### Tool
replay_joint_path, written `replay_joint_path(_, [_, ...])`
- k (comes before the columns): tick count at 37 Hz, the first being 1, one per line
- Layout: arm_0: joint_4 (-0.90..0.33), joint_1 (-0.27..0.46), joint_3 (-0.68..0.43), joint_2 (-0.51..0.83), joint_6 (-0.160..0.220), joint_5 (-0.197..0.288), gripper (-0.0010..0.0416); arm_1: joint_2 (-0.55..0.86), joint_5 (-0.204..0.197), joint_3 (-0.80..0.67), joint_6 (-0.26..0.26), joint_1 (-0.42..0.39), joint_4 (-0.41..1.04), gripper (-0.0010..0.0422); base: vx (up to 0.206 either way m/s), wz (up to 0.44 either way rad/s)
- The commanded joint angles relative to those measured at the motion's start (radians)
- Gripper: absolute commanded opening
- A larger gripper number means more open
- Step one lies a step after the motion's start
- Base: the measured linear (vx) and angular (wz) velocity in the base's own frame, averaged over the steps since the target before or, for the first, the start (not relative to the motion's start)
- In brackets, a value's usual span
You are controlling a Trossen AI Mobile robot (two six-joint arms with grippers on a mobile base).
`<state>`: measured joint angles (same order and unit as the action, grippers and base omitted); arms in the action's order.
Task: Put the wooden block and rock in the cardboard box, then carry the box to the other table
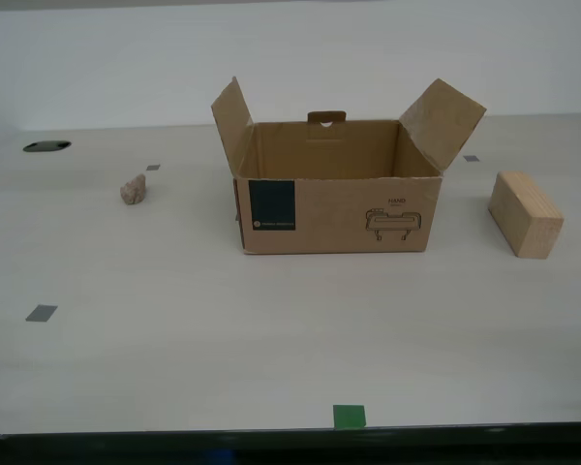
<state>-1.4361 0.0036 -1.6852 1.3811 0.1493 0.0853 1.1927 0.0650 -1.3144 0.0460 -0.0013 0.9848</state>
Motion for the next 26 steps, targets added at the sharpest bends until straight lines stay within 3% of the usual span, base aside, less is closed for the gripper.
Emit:
replay_joint_path(1, [0.0, -0.001, -0.001, 0.0, 0.0, 0.003, 0.0, 0.0, 0.003, 0.0, -0.001, 0.0, 0.0, 0.0, 0.0, 0.0])
replay_joint_path(20, [0.003, -0.001, -0.001, 0.0, 0.0, 0.003, 0.0, 0.0, 0.002, 0.0, -0.012, 0.001, -0.023, 0.0, 0.0, 0.0])
replay_joint_path(26, [0.044, -0.001, -0.001, 0.0, 0.016, 0.003, 0.0, 0.0, 0.002, 0.0, 0.006, 0.001, -0.034, 0.0, 0.0, 0.0])
